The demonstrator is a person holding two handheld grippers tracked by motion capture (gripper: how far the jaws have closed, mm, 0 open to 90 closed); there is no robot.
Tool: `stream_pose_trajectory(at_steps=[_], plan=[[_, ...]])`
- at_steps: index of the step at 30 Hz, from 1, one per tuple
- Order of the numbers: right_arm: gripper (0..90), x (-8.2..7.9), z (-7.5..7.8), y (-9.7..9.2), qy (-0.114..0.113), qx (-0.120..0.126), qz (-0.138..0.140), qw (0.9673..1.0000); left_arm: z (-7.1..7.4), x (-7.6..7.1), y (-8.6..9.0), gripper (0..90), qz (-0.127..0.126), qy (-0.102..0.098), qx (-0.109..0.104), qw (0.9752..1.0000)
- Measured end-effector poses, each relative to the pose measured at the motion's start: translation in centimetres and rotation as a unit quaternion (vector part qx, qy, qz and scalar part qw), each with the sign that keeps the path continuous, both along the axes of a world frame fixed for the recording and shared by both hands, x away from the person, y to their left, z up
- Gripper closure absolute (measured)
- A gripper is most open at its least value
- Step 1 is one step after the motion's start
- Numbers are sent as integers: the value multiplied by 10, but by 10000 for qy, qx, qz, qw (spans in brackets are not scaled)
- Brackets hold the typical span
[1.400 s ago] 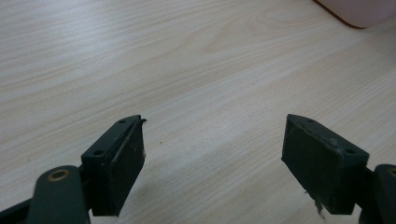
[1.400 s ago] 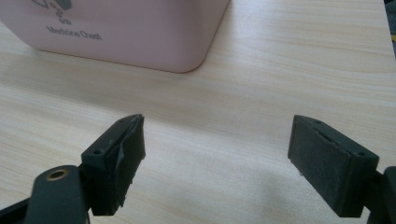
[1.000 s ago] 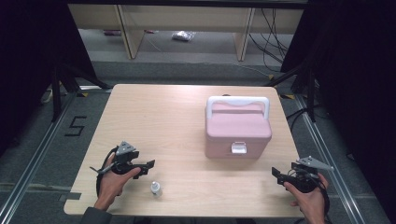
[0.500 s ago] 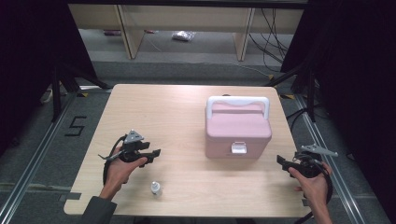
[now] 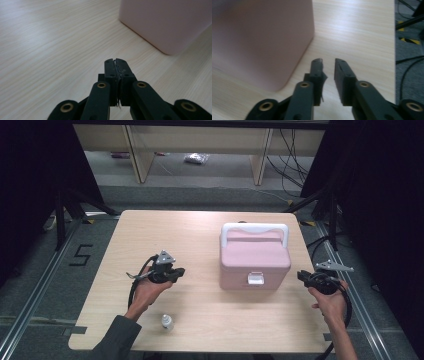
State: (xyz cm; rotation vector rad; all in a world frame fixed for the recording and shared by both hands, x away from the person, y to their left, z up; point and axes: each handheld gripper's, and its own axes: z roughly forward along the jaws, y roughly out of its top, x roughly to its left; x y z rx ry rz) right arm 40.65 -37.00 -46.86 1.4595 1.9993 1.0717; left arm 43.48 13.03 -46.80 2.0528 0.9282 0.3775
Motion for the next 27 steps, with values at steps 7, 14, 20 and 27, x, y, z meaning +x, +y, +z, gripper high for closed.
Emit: stream_pose_trajectory(at_steps=[7,14,20,27], plan=[[888,16,3,10,-145,79,398,9991,5,11,-19,897,-159,-11,-56,9999],[891,25,5,20,-159,173,442,9987,10,29,-33,897,-239,-44,-98,9997],[891,31,8,25,-199,219,599,9978,12,38,-52,897,-468,-114,4,9988],[900,34,9,33,-239,117,809,9964,14,41,-65,897,-632,-134,-40,9979]])
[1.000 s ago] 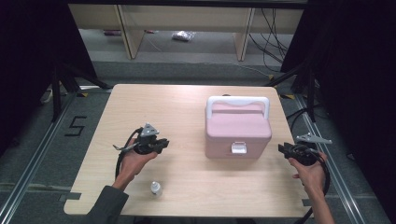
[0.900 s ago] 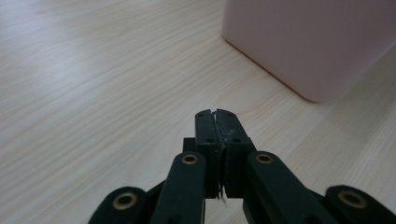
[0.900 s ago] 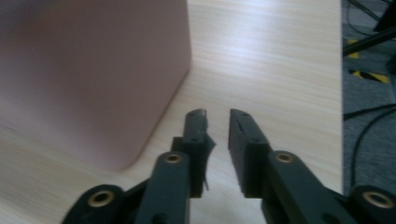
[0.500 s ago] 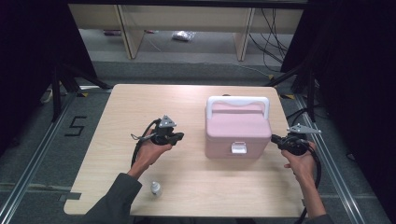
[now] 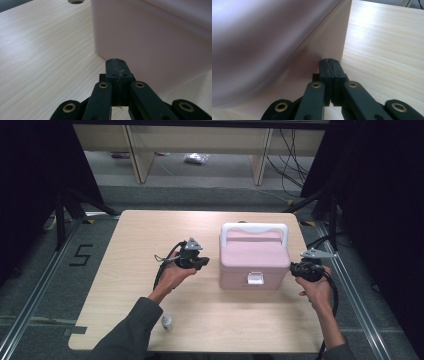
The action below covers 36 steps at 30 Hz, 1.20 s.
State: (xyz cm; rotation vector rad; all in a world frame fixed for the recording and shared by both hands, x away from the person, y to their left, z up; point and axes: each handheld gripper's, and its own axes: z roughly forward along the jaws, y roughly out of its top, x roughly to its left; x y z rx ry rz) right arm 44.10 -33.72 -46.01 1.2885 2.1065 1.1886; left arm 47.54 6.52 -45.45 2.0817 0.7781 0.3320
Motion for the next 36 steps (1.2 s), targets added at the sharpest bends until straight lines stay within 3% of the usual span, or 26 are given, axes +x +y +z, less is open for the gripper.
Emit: stream_pose_trajectory(at_steps=[2,3,4,5,7,8,12,16,17,23,25,29,31,32,36], plan=[[900,1,1,0,-83,-115,53,9999,0,0,-1,897,22,18,-29,10000],[900,0,0,4,78,12,88,9999,0,1,-1,896,24,44,-67,10000],[900,-1,0,9,74,80,134,9999,-1,0,-1,896,44,40,-96,9999],[900,0,1,8,-26,-72,185,9998,-1,0,-1,897,32,44,-96,9999],[900,-2,1,12,93,58,170,9998,-1,-1,-2,896,21,65,-117,9999],[900,0,1,13,-67,-43,252,9997,0,-2,-3,896,-15,83,-94,9999],[900,-3,2,24,66,38,191,9998,1,-5,-2,897,16,78,63,9999],[900,-2,1,24,-62,-18,278,9996,2,-10,3,897,-66,57,152,9998],[900,-3,1,27,51,126,266,9996,3,-11,5,896,-59,56,181,9998],[900,-7,3,39,-1,-176,468,9987,2,-19,19,897,60,59,166,9998],[900,-9,2,47,-90,-129,479,9987,3,-21,24,897,37,63,201,9998],[900,-14,4,58,59,-134,580,9982,2,-28,35,897,53,67,180,9998],[900,-15,4,61,-38,-202,638,9978,1,-32,41,897,59,62,144,9999],[900,-18,4,65,83,-107,582,9982,1,-34,43,897,64,61,140,9999],[900,-21,3,71,48,-127,732,9972,0,-41,52,897,46,30,142,9999]])
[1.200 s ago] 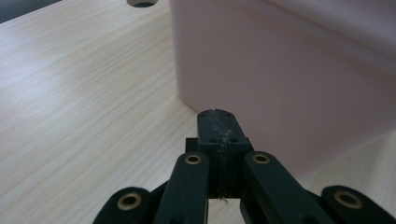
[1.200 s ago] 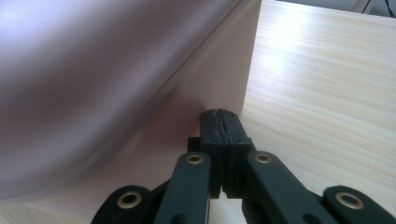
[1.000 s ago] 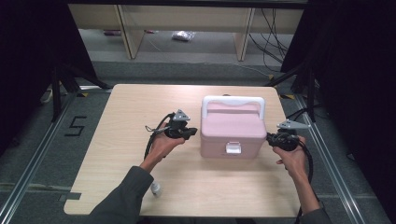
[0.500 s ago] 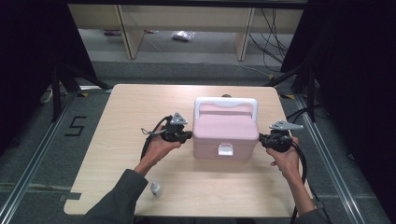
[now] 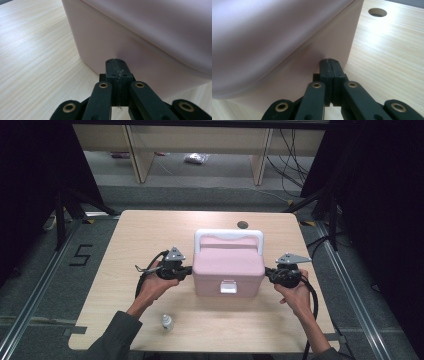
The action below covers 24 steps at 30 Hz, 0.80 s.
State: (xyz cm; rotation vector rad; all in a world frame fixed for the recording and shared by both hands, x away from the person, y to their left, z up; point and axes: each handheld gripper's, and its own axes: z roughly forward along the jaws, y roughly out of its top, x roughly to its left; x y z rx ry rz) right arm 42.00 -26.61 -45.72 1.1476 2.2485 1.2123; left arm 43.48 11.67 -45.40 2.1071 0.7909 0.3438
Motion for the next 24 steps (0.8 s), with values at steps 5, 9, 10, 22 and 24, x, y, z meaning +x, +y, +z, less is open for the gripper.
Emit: stream_pose_trajectory(at_steps=[5,9,10,22,24], plan=[[900,-6,2,4,25,-119,-10,9999,0,-3,3,897,34,-56,39,10000],[900,-8,2,5,-39,-168,55,9998,0,-5,4,897,39,-43,38,10000],[900,-8,2,4,-83,-209,59,9997,0,-6,4,897,52,-50,23,10000],[900,-9,1,3,-58,-144,84,9998,2,-11,6,897,31,-25,-47,10000],[900,-9,0,4,-96,-115,60,9999,2,-12,5,897,20,-42,-4,10000]])
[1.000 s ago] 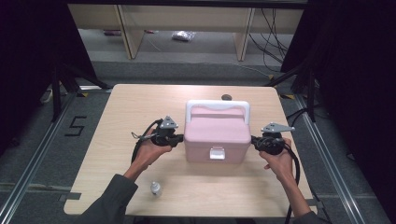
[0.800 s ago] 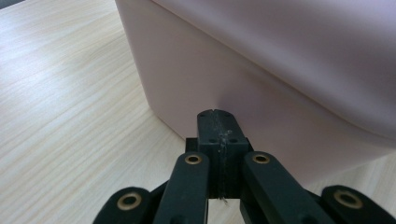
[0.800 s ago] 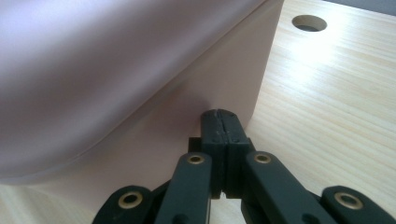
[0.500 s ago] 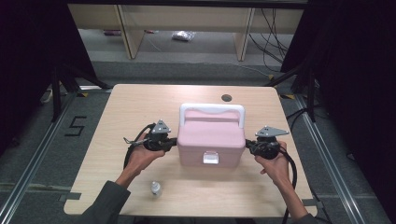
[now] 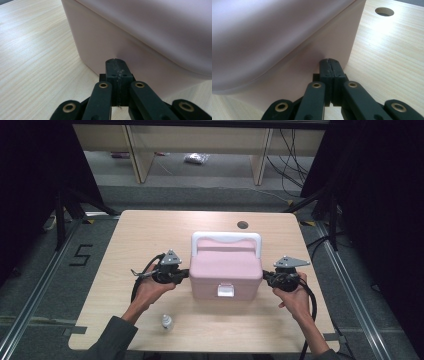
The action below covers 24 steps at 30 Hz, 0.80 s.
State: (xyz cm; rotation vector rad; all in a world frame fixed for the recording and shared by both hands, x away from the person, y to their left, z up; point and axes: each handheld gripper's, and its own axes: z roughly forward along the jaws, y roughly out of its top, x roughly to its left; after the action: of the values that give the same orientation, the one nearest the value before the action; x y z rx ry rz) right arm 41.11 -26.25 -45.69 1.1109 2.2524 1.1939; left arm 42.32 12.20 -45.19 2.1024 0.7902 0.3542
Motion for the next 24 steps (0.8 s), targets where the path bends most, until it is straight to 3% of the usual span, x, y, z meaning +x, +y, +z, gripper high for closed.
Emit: stream_pose_trajectory(at_steps=[4,5,7,10,11,15,17,24], plan=[[900,0,0,0,56,15,43,10000,0,-2,0,896,-9,-8,37,10000],[887,-1,0,1,163,67,-29,9998,0,-2,0,893,4,0,16,10000],[873,1,0,0,54,-1,13,10000,0,-1,1,881,20,-34,50,10000],[807,1,0,-2,59,-133,-52,9999,2,0,4,785,94,-107,64,9999],[752,0,-2,-3,181,-91,-124,9997,3,1,6,670,173,-116,73,9998],[699,-2,-4,-9,120,-217,-240,9994,4,-2,19,631,448,-48,201,9988],[642,-11,-4,-16,330,-66,-440,9985,5,-6,28,545,599,-11,145,9981],[539,-39,-2,-31,352,184,-660,9970,2,-21,55,436,992,127,-124,9949]])
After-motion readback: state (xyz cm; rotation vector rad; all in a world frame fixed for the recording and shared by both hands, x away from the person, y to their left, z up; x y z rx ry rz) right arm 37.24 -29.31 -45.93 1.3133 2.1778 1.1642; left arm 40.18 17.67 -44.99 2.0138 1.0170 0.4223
